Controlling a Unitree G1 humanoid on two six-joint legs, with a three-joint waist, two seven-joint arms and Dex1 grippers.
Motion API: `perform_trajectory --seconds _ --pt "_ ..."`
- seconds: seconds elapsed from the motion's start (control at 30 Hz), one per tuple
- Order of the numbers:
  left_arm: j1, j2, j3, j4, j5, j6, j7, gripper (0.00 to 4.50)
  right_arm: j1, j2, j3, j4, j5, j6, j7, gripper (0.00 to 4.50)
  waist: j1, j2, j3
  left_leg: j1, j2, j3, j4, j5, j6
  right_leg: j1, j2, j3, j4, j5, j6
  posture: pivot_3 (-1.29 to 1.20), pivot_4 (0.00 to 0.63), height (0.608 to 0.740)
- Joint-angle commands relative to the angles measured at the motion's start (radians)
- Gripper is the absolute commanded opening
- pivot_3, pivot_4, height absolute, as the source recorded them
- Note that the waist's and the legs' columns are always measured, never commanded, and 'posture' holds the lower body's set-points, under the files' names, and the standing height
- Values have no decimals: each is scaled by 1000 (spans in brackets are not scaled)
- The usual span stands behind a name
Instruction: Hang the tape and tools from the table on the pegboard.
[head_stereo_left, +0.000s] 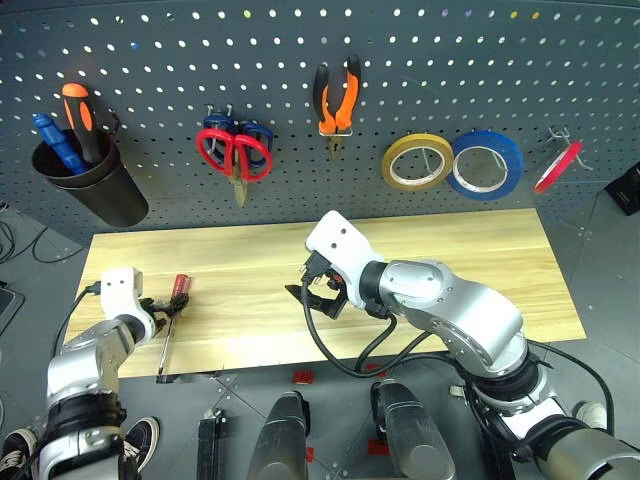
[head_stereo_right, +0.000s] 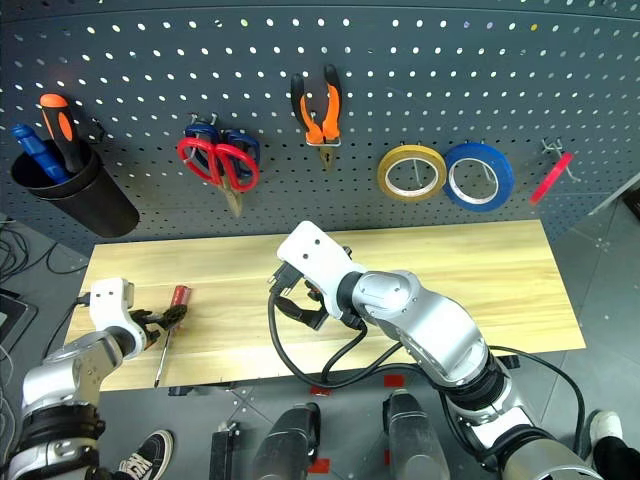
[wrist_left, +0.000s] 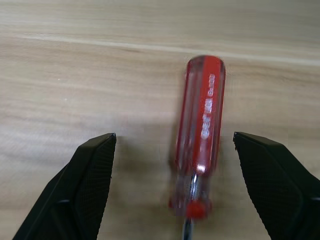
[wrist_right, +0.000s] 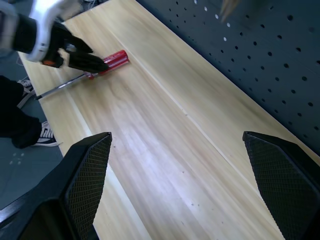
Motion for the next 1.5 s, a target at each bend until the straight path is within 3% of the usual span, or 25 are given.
perform_trajectory --seconds 0.03,0.1,0.37,0.53,0.8,0.93,1.17,1.3,1.5 --pt "-20 -22 -42 49 10 6 -7 3779 -22 -35 -7 -118 74 -77 111 4500 0 0 1 0 0 0 0 0 0 0 0 0 0 0 0 -85 404 740" --pt "-20 -30 -50 50 9 15 -8 3345 -13 -55 -13 -132 84 -147 152 4500 -2 0 1 0 0 1 0 0 0 0 0 0 -1 0 0 -85 404 740" --pt "7 -22 -39 46 -2 39 -9 905 32 -130 -16 -94 57 -372 250 4500 -4 1 1 2 0 2 0 0 0 1 -2 0 0 0 0 -90 389 740" --pt "61 -10 -30 -56 -3 15 3 906 31 -146 -28 -76 62 -409 270 4500 -8 0 1 1 0 2 0 1 -2 0 -2 0 0 0 0 -84 357 740" --pt "311 -45 0 -651 64 -311 77 906 45 -189 -126 -80 135 -484 370 4500 6 -4 -2 -5 0 -2 -1 4 -6 -1 -6 -2 -6 1 0 -63 287 740" --pt "419 -74 -5 -902 210 -457 180 906 23 -208 -153 -54 136 -531 403 4500 8 -6 -10 -7 -1 -1 -1 4 -7 0 -6 -2 -13 4 1 -51 241 740" --pt "134 -41 8 -1022 237 -423 261 906 -51 -221 -181 37 128 -619 455 4500 28 -10 -40 -12 -1 1 0 7 -6 -2 -5 -7 -16 9 2 -23 181 740" --pt "-119 -4 77 -964 171 -311 317 906 -84 -211 -184 78 118 -657 462 4500 31 -15 -54 -13 -2 2 2 8 -6 -2 -4 -8 -16 10 3 -14 163 740" --pt "-371 20 135 -795 60 -245 339 906 -118 -188 -176 127 98 -702 455 4500 27 -15 -69 -13 -1 2 1 10 -8 -2 -2 -9 -16 11 3 -20 159 740"
